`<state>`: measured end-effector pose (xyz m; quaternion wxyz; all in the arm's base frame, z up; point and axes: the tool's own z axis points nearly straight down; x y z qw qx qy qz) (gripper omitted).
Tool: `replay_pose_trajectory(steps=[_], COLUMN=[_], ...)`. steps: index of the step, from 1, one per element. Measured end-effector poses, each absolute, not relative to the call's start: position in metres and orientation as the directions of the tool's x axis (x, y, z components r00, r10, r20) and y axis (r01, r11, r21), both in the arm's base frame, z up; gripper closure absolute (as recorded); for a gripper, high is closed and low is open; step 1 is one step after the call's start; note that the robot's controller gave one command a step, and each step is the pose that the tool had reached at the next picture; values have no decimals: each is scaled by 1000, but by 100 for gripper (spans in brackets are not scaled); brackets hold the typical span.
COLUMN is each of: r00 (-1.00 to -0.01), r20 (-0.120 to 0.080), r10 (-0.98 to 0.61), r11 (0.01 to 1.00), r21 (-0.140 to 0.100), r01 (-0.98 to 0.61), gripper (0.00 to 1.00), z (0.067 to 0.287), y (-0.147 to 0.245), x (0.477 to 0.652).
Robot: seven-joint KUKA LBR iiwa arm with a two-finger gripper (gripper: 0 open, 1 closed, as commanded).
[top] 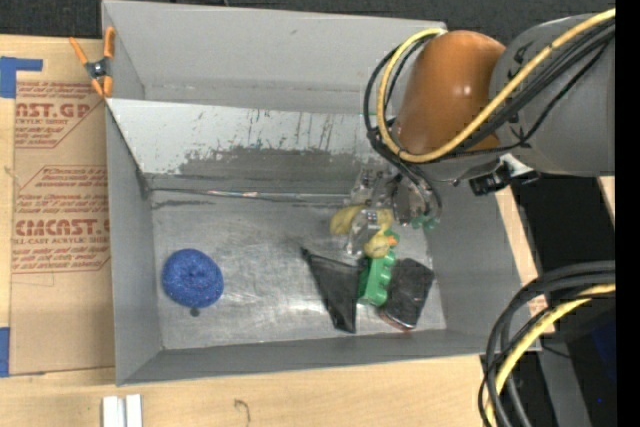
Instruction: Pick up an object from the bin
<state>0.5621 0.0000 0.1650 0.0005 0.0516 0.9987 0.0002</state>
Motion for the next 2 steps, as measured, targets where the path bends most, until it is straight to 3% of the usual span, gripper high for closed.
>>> replay_pose_trajectory(steps=[1, 2], r00=[-995, -997], r20=[-1, 6], r10=[103, 77], r11=[995, 997], r21=[1, 0], r01=[103, 77], gripper=[100, 100], z=[165, 212], y=[0, 4], x=[562, 560])
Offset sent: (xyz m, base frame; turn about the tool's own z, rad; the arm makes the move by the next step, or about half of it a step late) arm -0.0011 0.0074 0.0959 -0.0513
